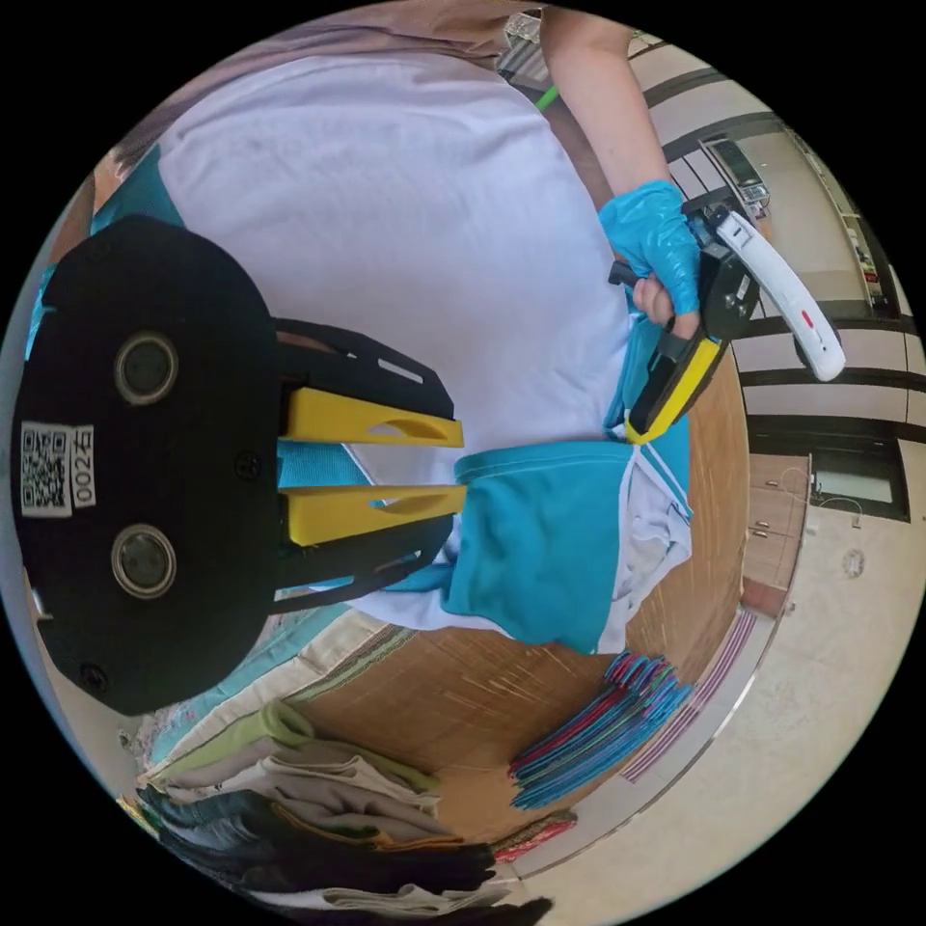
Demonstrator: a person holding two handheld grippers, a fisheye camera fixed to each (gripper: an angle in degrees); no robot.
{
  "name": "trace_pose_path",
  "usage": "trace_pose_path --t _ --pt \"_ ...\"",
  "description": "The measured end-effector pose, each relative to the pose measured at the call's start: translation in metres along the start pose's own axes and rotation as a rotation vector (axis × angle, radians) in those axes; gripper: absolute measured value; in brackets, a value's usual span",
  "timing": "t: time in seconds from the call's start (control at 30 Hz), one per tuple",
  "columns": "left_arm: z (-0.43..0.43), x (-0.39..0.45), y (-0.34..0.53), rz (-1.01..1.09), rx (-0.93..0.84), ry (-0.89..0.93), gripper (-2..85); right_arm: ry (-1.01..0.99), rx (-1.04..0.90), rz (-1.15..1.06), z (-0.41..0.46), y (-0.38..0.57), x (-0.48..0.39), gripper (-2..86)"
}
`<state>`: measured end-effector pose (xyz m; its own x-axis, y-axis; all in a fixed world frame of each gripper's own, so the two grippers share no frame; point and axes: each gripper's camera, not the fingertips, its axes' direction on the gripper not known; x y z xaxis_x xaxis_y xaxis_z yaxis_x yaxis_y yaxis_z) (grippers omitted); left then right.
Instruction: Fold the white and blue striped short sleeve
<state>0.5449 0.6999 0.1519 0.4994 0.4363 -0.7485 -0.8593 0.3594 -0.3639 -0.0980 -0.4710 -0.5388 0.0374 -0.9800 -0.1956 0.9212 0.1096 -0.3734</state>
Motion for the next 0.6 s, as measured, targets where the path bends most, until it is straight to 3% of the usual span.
trace_pose_path --t 0.17,0.33,0.6 --pt "-0.001 -0.011 -0.006 0.005 -0.030 0.005 -1.3 0.096 0.119 0.092 -0.024 0.019 0.024 8.4" --pt "-0.015 -0.031 -0.019 -0.019 0.006 0.020 -0.9 0.243 0.078 0.104 -0.014 0.028 0.047 10.4" --pt "-0.001 -0.040 -0.079 0.013 0.085 0.122 0.4 0.254 0.125 0.144 0.000 0.037 0.063 3.6"
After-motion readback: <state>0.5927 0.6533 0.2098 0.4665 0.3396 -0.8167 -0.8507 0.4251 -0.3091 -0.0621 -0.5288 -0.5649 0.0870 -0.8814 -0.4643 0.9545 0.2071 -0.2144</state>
